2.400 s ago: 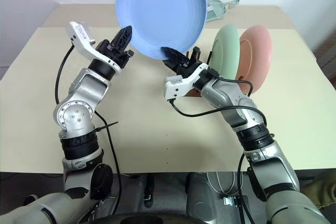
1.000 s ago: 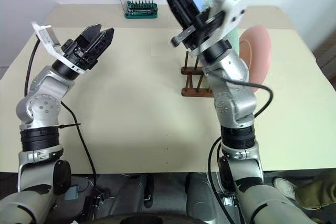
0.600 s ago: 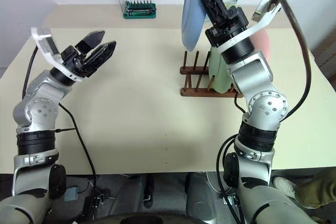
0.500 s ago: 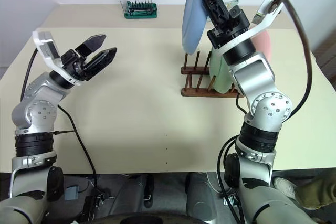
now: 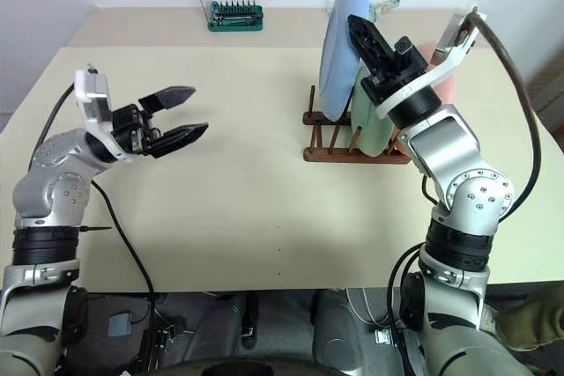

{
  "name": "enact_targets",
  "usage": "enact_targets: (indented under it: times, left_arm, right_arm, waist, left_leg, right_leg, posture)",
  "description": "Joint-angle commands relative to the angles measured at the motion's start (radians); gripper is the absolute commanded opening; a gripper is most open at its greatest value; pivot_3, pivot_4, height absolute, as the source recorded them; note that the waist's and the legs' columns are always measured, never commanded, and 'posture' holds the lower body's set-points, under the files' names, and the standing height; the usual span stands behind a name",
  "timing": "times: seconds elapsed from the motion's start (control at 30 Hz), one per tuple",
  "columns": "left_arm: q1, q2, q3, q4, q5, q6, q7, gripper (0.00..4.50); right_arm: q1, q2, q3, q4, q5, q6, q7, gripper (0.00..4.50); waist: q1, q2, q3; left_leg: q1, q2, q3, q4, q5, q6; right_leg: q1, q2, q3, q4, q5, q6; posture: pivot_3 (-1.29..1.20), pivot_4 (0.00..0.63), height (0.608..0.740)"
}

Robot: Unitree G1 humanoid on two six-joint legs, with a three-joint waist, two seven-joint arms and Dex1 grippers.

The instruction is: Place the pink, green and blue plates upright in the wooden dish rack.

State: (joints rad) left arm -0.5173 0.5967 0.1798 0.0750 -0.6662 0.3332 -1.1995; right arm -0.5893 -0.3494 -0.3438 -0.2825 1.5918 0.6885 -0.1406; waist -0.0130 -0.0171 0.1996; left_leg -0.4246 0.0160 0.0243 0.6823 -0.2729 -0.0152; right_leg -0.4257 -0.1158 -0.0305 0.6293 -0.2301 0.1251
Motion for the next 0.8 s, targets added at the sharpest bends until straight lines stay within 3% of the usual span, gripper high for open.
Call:
enact_targets:
  times: [0.03,0.43,0.63,0.73,0.8]
  left_arm:
    - [-0.006,0.041,0.008,-0.017,-0.051,0.07,-0.057,4.44]
    - [-0.016,0.031,0.011,-0.014,-0.042,0.09,-0.062,4.44]
    - [-0.015,0.023,0.013,-0.018,-0.039,0.089,-0.044,4.44]
    - [-0.007,0.017,0.012,-0.031,-0.04,0.087,-0.034,4.5]
    - [-0.004,0.018,0.011,-0.033,-0.039,0.085,-0.033,4.5]
  right_arm:
    - [0.005,-0.013,-0.011,-0.069,0.043,-0.015,-0.01,0.0]
    - [0.066,-0.01,0.022,-0.09,0.034,-0.024,-0.01,0.0]
    - [0.097,-0.021,0.056,-0.095,-0.044,-0.023,0.053,0.0]
    - [0.091,-0.02,0.061,-0.089,-0.085,-0.035,0.077,0.95]
    - [0.082,-0.021,0.061,-0.086,-0.096,-0.035,0.081,1.88]
  waist:
    - [0.0,0.0,0.0]
    - [0.001,0.0,0.0]
    - [0.001,0.0,0.0]
    - [0.001,0.0,0.0]
    - [0.001,0.0,0.0]
  left_leg:
    - [0.0,0.0,0.0,0.0,0.0,0.0]
    - [0.0,0.0,0.0,0.0,0.0,0.0]
    - [0.0,0.0,0.0,0.0,0.0,0.0]
    - [0.0,0.0,0.0,0.0,0.0,0.0]
    - [0.0,0.0,0.0,0.0,0.0,0.0]
  right_leg:
    - [0.0,0.0,0.0,0.0,0.0,0.0]
    - [0.0,0.0,0.0,0.0,0.0,0.0]
    - [0.0,0.0,0.0,0.0,0.0,0.0]
    - [0.0,0.0,0.0,0.0,0.0,0.0]
    - [0.0,0.0,0.0,0.0,0.0,0.0]
  posture:
    - [0.0,0.15,0.74]
    - [0.0,0.15,0.74]
    - [0.0,0.15,0.74]
    - [0.0,0.15,0.74]
    - [0.0,0.15,0.74]
